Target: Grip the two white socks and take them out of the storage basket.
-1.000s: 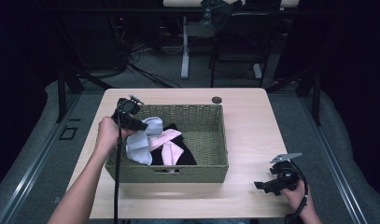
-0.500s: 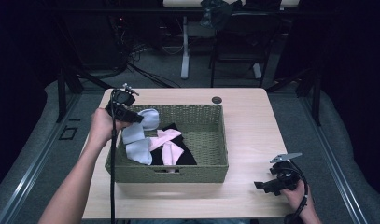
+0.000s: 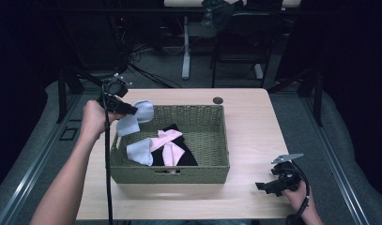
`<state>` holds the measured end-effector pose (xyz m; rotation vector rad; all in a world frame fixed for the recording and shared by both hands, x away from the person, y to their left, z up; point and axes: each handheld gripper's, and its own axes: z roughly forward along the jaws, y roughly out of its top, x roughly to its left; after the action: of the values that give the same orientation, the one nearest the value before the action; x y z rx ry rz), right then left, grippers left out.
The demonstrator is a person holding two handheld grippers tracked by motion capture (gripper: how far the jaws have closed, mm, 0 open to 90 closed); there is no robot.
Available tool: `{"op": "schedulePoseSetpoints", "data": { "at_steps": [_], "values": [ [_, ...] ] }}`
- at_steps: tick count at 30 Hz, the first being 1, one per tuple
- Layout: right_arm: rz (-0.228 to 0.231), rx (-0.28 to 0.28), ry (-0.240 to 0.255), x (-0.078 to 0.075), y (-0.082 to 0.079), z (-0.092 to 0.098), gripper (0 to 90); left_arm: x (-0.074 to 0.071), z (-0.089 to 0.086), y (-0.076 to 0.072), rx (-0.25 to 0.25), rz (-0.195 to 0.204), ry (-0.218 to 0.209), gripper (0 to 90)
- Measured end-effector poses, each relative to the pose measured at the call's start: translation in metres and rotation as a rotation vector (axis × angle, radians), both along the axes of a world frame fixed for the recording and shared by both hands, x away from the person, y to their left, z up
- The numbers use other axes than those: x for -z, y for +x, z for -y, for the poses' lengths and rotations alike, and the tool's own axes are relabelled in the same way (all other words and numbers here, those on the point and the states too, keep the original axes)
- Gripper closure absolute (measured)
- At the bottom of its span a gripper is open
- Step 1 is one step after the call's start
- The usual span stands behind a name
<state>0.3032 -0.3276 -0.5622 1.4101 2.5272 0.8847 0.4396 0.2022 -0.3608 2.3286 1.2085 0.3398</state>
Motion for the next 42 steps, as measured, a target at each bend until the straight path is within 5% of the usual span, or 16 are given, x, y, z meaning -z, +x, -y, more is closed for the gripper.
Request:
{"op": "schedulePoseSetpoints", "data": {
  "at_steps": [21, 42],
  "values": [
    [-0.002, 0.0, 0.0, 0.0, 0.0, 0.0, 2.4, -0.023, -0.046, -0.007, -0.12, 0.049, 0.018, 78.3],
    [-0.002, 0.0, -0.001, 0.0, 0.0, 0.0, 2.4, -0.01, -0.103, -0.012, -0.289, 0.046, 0.036, 78.4]
  ]
}}
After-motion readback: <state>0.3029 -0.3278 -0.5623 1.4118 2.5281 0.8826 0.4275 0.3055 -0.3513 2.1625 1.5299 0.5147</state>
